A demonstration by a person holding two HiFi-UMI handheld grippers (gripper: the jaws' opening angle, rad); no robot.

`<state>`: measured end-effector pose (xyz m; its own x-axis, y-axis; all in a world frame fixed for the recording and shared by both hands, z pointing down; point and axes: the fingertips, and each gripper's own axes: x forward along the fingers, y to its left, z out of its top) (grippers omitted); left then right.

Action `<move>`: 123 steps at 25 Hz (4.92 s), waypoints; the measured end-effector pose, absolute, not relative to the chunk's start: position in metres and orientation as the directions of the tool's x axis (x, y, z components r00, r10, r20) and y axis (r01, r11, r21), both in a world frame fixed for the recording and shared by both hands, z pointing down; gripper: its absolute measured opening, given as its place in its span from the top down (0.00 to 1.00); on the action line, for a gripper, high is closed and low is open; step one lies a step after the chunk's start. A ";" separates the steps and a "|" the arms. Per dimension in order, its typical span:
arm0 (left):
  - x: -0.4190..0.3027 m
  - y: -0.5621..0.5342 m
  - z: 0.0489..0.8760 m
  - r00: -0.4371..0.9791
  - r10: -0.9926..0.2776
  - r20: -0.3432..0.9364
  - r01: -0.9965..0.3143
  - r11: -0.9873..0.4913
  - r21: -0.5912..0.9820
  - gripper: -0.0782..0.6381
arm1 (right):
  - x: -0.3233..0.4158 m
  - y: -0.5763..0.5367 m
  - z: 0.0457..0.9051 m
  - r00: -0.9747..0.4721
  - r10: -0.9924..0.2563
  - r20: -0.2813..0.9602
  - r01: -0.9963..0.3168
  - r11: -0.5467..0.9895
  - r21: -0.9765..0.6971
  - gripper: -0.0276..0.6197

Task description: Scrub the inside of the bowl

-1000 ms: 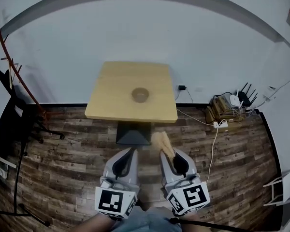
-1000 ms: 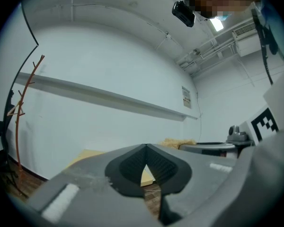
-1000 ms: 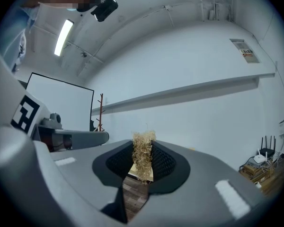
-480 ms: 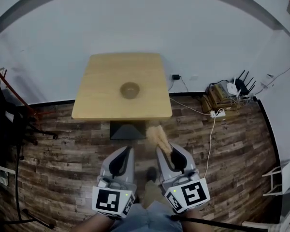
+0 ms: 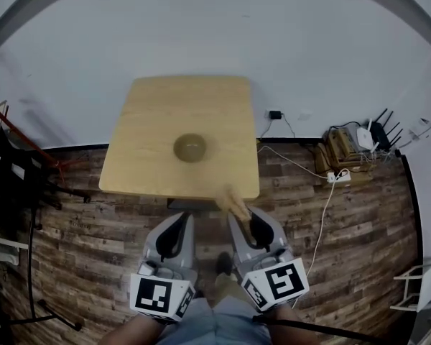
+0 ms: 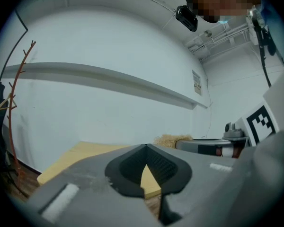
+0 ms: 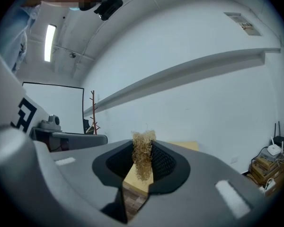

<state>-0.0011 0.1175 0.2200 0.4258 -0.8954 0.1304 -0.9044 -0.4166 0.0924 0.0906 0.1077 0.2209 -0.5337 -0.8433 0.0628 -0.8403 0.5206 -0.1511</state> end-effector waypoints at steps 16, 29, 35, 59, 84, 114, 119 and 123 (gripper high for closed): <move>-0.027 0.016 0.201 0.274 -0.952 0.134 -0.960 -0.263 0.095 0.86 | 0.080 -0.004 0.203 -0.639 -0.769 0.025 -0.762 0.628 -0.155 0.82; -0.081 -0.092 0.277 0.310 -0.914 0.264 -0.941 -0.255 0.221 0.86 | 0.029 -0.092 0.255 -0.609 -0.775 0.168 -0.792 0.584 -0.177 0.82; -0.087 -0.127 0.339 0.368 -0.854 0.367 -0.916 -0.265 0.301 0.85 | 0.011 -0.120 0.309 -0.585 -0.764 0.274 -0.811 0.544 -0.215 0.82; -0.097 -0.160 0.446 0.447 -0.725 0.524 -0.870 -0.216 0.443 0.76 | -0.011 -0.142 0.382 -0.561 -0.711 0.423 -0.827 0.507 -0.244 0.82; -0.073 -0.170 0.437 0.477 -0.665 0.575 -0.879 -0.345 0.330 0.84 | -0.006 -0.147 0.426 -0.497 -0.626 0.601 -0.847 0.501 -0.179 0.82; -0.079 -0.182 0.424 0.478 -0.676 0.561 -0.867 -0.467 0.174 0.84 | -0.044 -0.124 0.407 -0.680 -0.400 0.614 -0.644 0.726 -0.240 0.86; -0.074 -0.180 0.420 0.475 -0.674 0.566 -0.867 -0.467 0.172 0.84 | -0.033 -0.139 0.405 -0.626 -0.476 0.618 -0.659 0.746 -0.094 0.86; -0.072 -0.180 0.418 0.478 -0.674 0.564 -0.863 -0.481 0.156 0.84 | -0.024 -0.148 0.413 -0.582 -0.519 0.625 -0.662 0.750 0.006 0.86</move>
<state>-0.0716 -0.1803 0.4183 0.4777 -0.6738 0.5637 -0.8628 -0.4808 0.1564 -0.0242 -0.1483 0.4126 -0.5823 -0.5194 0.6254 -0.6618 0.7496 0.0064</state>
